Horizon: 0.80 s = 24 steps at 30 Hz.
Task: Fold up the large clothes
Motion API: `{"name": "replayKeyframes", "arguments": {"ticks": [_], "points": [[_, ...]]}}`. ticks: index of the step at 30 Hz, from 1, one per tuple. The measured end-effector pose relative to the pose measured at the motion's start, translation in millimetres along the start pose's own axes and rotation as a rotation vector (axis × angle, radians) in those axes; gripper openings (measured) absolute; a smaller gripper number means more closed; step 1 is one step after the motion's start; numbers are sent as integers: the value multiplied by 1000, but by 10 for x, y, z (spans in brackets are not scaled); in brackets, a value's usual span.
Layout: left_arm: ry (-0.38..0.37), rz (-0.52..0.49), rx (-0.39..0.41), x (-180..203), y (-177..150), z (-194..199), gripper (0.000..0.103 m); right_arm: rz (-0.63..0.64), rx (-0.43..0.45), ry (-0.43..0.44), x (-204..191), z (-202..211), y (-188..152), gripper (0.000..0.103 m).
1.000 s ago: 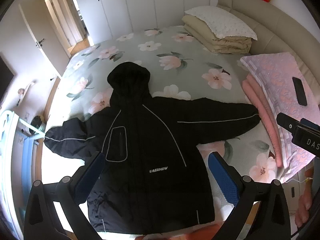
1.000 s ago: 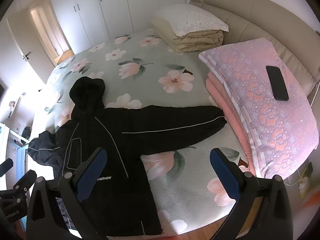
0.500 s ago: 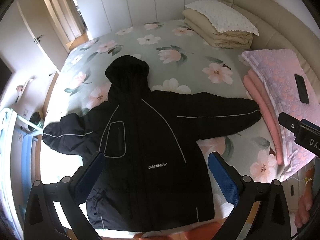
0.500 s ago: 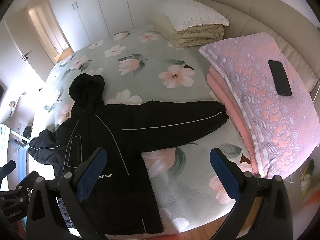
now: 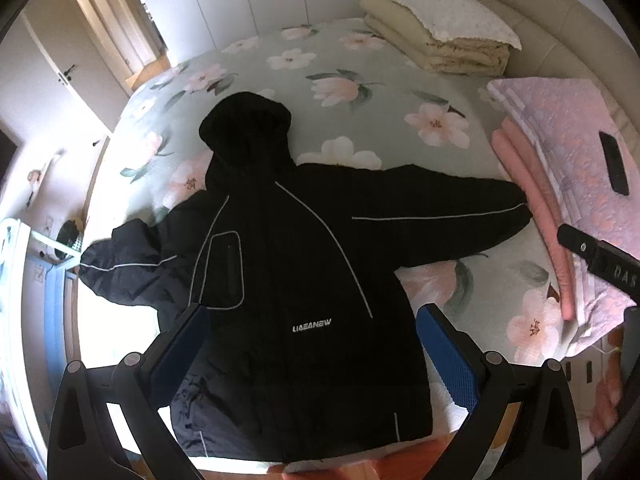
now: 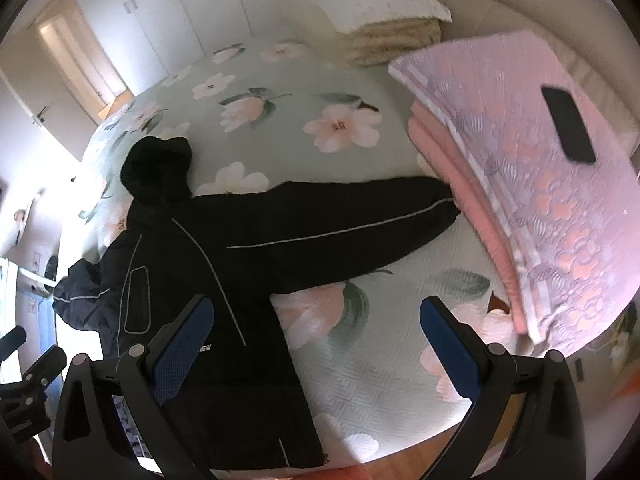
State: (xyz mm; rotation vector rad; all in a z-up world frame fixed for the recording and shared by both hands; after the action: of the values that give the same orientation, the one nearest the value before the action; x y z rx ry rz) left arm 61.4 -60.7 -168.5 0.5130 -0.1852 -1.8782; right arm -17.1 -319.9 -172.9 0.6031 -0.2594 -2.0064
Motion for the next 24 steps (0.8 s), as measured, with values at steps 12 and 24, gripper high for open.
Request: {"name": "replayKeyframes", "arguments": {"ticks": [12, 24], "points": [[30, -77, -29, 459, 15, -1120, 103, -444, 110, -77, 2111, -1201, 345, 103], [-131, -133, 73, 1657, 550, -2565, 103, -589, 158, -137, 3250, -2623, 597, 97]]}}
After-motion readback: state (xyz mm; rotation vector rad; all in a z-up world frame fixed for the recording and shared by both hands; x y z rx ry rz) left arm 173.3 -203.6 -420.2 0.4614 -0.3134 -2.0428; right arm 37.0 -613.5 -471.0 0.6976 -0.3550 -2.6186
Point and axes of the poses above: each gripper's, at about its wrist camera, not at the fingertips, and z roughly against the way its jaws point, x to its right, y to its top, the point moved 10 cm from there along -z, roughly the way its jaws point, and after that the axes turned 10 degrees about y, right-handed, at the moved point
